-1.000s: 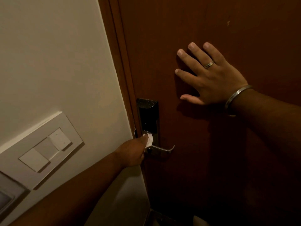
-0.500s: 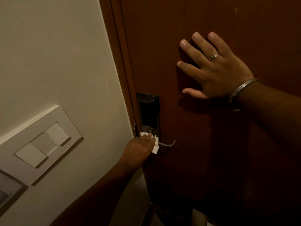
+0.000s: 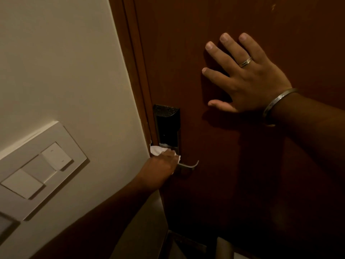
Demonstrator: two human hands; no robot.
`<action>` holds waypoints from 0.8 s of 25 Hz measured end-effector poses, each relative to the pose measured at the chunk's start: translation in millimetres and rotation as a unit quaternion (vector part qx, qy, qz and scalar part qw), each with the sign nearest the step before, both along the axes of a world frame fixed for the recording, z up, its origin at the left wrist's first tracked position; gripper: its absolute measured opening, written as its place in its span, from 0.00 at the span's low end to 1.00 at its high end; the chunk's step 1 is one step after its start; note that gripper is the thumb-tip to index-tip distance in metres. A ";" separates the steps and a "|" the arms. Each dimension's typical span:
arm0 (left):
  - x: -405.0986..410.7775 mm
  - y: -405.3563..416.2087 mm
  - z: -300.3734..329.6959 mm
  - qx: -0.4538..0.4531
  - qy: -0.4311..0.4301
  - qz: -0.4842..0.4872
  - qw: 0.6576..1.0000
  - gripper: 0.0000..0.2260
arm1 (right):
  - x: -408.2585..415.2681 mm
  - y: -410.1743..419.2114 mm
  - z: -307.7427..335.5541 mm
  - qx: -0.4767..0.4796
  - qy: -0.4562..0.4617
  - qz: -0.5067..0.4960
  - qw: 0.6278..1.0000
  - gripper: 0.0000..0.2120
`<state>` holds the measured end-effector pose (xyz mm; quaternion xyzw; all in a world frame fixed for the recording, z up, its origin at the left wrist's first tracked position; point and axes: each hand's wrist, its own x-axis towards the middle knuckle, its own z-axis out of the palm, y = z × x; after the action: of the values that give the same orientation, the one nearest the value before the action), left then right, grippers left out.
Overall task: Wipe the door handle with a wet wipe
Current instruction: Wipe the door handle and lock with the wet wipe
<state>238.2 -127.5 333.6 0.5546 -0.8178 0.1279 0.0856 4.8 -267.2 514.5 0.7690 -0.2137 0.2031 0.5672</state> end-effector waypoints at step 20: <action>-28.9 -3.8 -18.4 0.038 0.116 -0.068 0.990 0.13 | -1.2 -2.3 0.7 0.006 -0.005 0.007 1.000 0.39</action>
<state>209.3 -131.3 315.2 0.5116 -0.8425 0.0259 0.1671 3.6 -269.5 515.2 0.7730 -0.2124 0.2092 0.5600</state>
